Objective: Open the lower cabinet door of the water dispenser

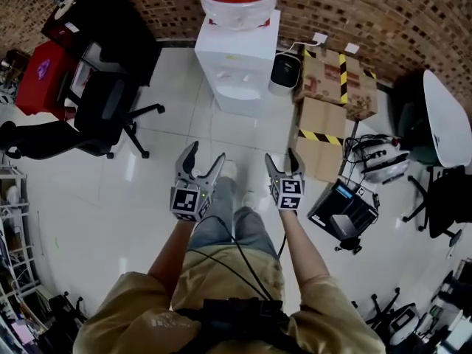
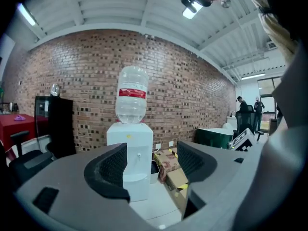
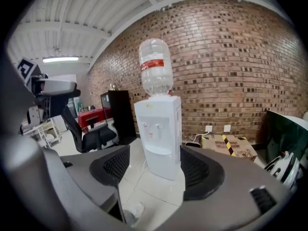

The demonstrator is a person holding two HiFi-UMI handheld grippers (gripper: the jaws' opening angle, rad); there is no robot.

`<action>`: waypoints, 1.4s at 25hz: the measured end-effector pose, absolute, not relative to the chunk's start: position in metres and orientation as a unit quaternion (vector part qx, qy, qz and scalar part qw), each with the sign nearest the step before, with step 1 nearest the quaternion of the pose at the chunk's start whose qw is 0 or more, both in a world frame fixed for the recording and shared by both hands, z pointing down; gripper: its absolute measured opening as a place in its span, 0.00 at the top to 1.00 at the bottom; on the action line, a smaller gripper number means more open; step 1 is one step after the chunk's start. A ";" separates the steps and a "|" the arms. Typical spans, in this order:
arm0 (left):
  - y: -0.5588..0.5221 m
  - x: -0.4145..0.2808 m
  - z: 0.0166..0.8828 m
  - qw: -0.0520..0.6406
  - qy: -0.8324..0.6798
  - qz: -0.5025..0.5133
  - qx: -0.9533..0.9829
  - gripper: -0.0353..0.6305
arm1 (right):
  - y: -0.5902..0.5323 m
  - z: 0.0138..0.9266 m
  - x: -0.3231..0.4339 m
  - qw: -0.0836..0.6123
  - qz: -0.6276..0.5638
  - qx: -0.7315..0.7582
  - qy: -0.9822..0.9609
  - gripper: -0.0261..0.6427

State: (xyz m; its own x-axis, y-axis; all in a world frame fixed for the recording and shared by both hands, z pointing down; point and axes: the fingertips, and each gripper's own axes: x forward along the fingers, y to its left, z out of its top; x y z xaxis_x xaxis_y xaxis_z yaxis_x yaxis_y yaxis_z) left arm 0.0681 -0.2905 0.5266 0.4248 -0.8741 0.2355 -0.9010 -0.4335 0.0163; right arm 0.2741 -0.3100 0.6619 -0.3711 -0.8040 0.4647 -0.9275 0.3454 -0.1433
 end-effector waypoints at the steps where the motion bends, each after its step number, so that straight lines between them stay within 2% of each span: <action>1: -0.293 0.068 0.536 0.071 -0.526 0.099 0.842 0.47 | -0.318 0.679 0.274 0.172 0.198 0.530 -0.806 0.45; 14: -0.384 0.045 0.671 0.100 -0.537 0.087 0.833 0.48 | -0.451 0.916 0.244 0.220 0.218 0.490 -0.815 0.45; 19: -0.427 0.019 0.734 0.056 -0.535 0.088 0.838 0.48 | -0.507 1.005 0.246 0.227 0.217 0.495 -0.810 0.45; 25: -0.464 0.002 0.758 0.073 -0.556 0.062 0.826 0.48 | -0.575 1.052 0.232 0.241 0.187 0.474 -0.826 0.45; 28: -0.472 -0.014 0.790 0.052 -0.557 0.077 0.825 0.48 | -0.606 1.088 0.234 0.248 0.185 0.472 -0.826 0.45; 32: -0.480 -0.024 0.807 0.038 -0.563 0.075 0.822 0.48 | -0.632 1.118 0.233 0.260 0.193 0.464 -0.825 0.47; 35: -0.480 -0.029 0.810 0.040 -0.567 0.068 0.820 0.48 | -0.636 1.119 0.231 0.267 0.173 0.455 -0.832 0.53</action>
